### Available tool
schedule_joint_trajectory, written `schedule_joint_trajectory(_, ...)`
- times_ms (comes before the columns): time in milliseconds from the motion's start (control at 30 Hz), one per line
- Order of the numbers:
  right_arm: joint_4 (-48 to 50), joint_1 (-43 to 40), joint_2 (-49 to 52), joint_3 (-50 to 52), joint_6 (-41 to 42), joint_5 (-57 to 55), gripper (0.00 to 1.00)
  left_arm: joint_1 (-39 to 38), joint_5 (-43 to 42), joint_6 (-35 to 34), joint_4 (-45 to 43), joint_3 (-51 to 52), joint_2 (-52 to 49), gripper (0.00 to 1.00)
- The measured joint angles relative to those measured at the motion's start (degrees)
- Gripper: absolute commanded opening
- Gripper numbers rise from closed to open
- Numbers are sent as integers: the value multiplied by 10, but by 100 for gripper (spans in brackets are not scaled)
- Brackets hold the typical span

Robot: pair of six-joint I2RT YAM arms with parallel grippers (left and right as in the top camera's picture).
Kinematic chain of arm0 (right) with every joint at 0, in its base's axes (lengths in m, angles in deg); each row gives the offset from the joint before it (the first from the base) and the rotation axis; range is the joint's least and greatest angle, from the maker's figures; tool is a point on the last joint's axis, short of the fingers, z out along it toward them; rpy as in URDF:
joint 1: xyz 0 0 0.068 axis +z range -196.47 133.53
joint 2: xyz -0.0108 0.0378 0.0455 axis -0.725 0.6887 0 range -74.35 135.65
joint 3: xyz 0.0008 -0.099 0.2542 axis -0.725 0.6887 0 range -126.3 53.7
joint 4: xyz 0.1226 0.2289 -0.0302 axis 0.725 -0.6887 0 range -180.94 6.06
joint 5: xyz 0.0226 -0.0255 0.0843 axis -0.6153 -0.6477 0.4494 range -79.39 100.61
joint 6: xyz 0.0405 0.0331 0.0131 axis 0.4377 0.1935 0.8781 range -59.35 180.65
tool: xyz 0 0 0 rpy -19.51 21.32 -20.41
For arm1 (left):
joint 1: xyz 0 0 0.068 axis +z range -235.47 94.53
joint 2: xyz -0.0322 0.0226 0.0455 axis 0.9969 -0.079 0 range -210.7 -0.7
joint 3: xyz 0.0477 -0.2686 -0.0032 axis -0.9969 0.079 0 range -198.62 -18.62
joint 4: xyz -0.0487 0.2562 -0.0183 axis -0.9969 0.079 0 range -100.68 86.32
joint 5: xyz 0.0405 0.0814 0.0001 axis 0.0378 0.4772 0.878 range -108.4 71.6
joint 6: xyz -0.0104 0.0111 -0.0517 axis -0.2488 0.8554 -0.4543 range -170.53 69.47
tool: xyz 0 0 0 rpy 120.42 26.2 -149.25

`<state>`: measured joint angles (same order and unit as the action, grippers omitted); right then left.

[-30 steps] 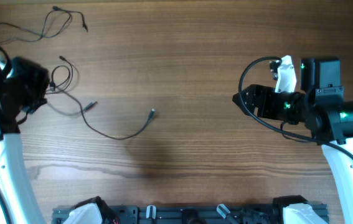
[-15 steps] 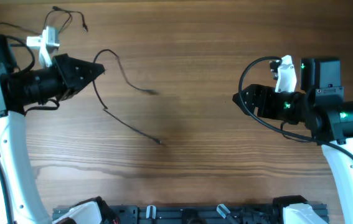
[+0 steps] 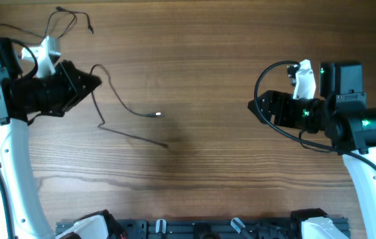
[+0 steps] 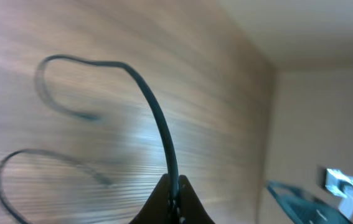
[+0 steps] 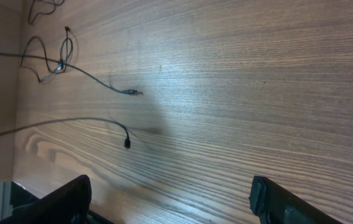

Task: Untangle cables

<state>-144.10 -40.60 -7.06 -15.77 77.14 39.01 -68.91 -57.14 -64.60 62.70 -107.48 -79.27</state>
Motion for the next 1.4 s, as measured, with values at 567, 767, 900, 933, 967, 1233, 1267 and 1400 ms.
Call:
schedule_joint_trajectory(567,6,0,27,0,0,0,84,0,375,-135,4,0,0,11)
schedule_joint_trajectory(767,6,0,42,0,0,0,84,0,454,-157,-34,0,0,4)
schedule_joint_trajectory(900,5,0,46,0,0,0,84,6,498,-161,-38,0,-5,4)
schedule_joint_trajectory(933,5,0,47,0,0,0,84,11,506,-161,-38,0,-10,4)
schedule_joint_trajectory(967,5,0,47,0,0,0,84,18,512,-161,-37,0,-16,4)
schedule_joint_trajectory(1233,5,0,47,0,-3,0,84,73,528,-163,-38,0,-74,6)
schedule_joint_trajectory(1267,5,0,47,0,-3,0,84,80,529,-163,-38,0,-80,8)
schedule_joint_trajectory(1400,7,0,47,0,-3,0,84,105,531,-163,-51,0,-101,18)
